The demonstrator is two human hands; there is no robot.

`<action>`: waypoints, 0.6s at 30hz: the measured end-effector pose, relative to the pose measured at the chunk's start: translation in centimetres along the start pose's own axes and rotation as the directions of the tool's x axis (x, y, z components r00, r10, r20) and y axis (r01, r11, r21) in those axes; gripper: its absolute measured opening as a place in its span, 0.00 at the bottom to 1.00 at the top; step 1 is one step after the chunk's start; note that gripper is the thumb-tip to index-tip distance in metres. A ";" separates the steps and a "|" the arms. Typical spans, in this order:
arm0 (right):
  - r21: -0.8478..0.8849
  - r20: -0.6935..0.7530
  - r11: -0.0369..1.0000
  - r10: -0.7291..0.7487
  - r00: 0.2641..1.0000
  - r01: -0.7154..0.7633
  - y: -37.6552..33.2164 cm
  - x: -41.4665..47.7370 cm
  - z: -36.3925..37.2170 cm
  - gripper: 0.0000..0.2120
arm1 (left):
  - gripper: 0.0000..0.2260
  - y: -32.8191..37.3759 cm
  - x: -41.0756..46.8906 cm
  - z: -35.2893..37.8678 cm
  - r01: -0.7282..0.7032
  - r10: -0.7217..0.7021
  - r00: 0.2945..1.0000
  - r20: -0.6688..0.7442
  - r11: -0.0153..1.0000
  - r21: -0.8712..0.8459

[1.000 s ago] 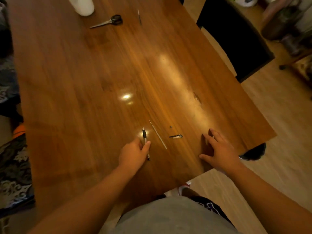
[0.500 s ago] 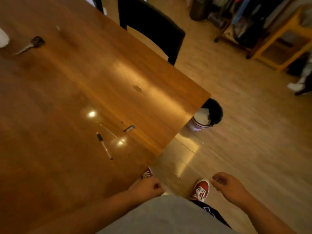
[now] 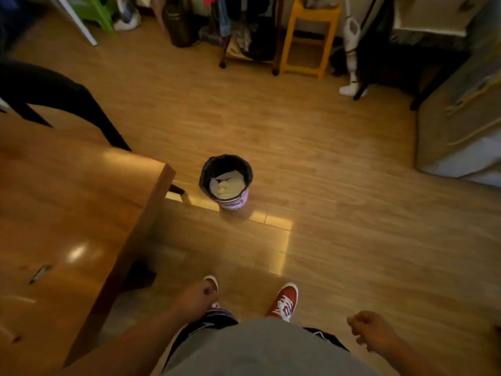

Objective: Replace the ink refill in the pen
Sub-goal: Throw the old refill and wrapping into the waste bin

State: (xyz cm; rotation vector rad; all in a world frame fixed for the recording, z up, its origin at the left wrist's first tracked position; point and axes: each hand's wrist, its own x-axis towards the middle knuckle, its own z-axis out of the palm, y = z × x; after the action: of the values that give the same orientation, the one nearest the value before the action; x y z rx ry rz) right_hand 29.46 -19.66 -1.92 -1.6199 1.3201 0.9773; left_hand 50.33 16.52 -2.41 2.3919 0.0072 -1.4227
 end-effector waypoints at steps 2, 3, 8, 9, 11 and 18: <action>0.033 -0.012 0.999 0.011 1.000 -0.010 0.0 1.0 -2.4 0.12 | 0.13 3.3 0.2 -0.3 -0.049 0.049 0.999 0.003 0.999 0.015; 0.042 -0.018 0.999 0.000 1.000 0.001 -0.5 1.6 -3.5 0.12 | 0.13 4.6 0.4 -0.5 -0.068 0.068 0.998 -0.003 0.998 0.011; 0.044 -0.018 0.989 -0.139 0.990 0.140 -6.8 4.4 -8.5 0.10 | 0.11 8.4 2.5 -1.9 -0.040 0.040 0.999 -0.002 0.999 -0.033; 0.044 -0.022 0.983 -0.177 0.984 0.178 -8.6 5.1 -9.6 0.09 | 0.11 8.8 3.3 -2.2 -0.020 0.020 1.000 0.006 0.999 -0.035; 0.063 -0.018 0.971 -0.228 0.973 0.229 -12.5 6.7 -11.7 0.09 | 0.12 9.7 5.1 -3.1 0.017 -0.016 1.000 0.014 1.000 -0.017; 0.040 -0.029 0.964 -0.261 0.965 0.262 -24.3 11.6 -19.2 0.09 | 0.14 15.7 12.3 -9.3 0.076 -0.079 0.996 0.035 0.993 0.095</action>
State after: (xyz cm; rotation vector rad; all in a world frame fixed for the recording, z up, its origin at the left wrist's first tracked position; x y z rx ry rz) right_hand 56.60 -38.57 -2.69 -1.7242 1.0998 0.7664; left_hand 67.16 2.46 -4.14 2.4636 0.0241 -1.5367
